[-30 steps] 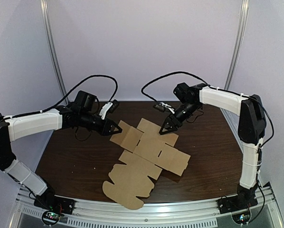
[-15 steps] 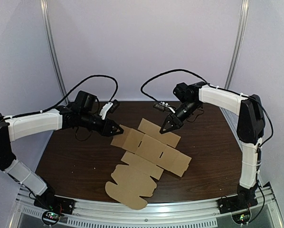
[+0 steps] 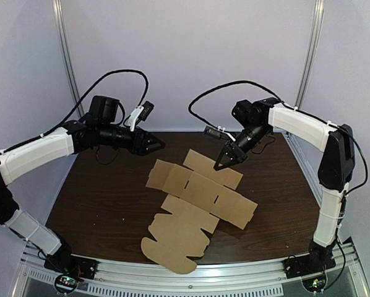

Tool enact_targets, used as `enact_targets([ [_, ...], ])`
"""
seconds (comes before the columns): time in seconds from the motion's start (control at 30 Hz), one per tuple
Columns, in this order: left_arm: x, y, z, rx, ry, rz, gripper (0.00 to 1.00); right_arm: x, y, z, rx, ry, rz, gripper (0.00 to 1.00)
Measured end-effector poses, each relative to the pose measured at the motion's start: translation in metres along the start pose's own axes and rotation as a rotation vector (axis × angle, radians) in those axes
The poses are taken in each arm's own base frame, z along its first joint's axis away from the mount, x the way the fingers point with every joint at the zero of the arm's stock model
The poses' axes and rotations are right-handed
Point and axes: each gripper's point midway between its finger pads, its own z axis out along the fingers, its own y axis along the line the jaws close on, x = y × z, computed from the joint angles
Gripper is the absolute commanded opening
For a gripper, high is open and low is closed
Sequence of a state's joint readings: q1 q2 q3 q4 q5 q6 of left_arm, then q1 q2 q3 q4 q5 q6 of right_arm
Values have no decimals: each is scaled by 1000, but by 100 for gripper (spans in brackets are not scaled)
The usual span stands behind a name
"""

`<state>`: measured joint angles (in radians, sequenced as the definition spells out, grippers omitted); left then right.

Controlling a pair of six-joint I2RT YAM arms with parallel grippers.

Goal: Fold the paper box

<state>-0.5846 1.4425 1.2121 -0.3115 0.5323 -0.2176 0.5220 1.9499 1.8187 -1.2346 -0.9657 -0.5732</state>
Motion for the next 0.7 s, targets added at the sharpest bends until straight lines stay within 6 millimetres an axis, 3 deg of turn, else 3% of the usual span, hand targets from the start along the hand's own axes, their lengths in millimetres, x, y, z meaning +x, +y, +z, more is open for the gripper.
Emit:
enact_targets([
  [0.13,-23,-12,9,60,-24,27,62,-3,10,-4,-23,-4,22,0],
  [0.27,-26,-26,31,132,11,37,63,-5,16,-6,-44,-15,51,0],
  [0.47,-19,-45,66,202,86,56,60,-10,25,-11,-59,-38,79,0],
  [0.7,-9,-53,72,210,129,58,49,-14,24,-11,-56,-51,91,0],
])
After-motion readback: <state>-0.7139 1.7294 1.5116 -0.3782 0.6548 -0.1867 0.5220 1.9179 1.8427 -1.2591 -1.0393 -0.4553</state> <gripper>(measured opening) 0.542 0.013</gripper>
